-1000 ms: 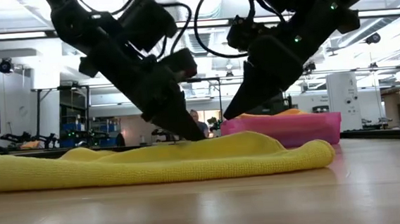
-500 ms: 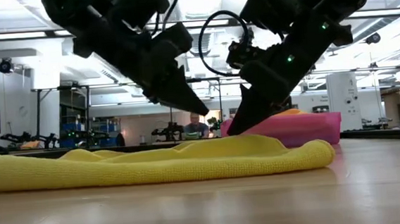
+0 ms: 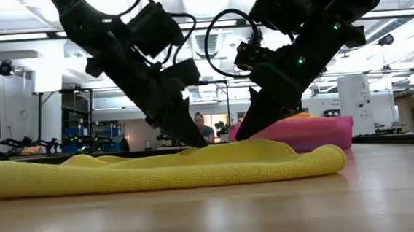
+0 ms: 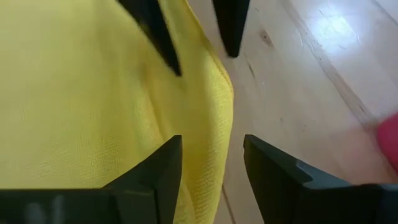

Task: Fold microfiber towels
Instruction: Fold the yellow microfiber cloth

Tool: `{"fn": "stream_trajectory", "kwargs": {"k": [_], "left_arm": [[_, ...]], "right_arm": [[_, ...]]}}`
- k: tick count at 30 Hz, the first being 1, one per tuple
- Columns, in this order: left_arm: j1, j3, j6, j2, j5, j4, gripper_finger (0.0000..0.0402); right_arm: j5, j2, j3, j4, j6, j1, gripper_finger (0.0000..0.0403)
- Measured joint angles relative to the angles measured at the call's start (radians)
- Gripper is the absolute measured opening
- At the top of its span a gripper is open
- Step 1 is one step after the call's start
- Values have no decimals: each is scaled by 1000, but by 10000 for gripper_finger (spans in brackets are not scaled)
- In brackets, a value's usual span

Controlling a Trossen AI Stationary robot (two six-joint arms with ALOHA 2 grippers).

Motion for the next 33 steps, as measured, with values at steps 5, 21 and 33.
{"fn": "stream_trajectory", "kwargs": {"k": [5,21,33], "left_arm": [[-8,2,12,27,18,9,169],[-180,13,265,27,-114,35,1],[-252,13,309,26,-184,77,0]], "right_arm": [[-1,0,0,0,9,0,165],[-61,-11,-5,43,-1,-2,228],[-218,54,-10,205,-85,-2,230]]}}
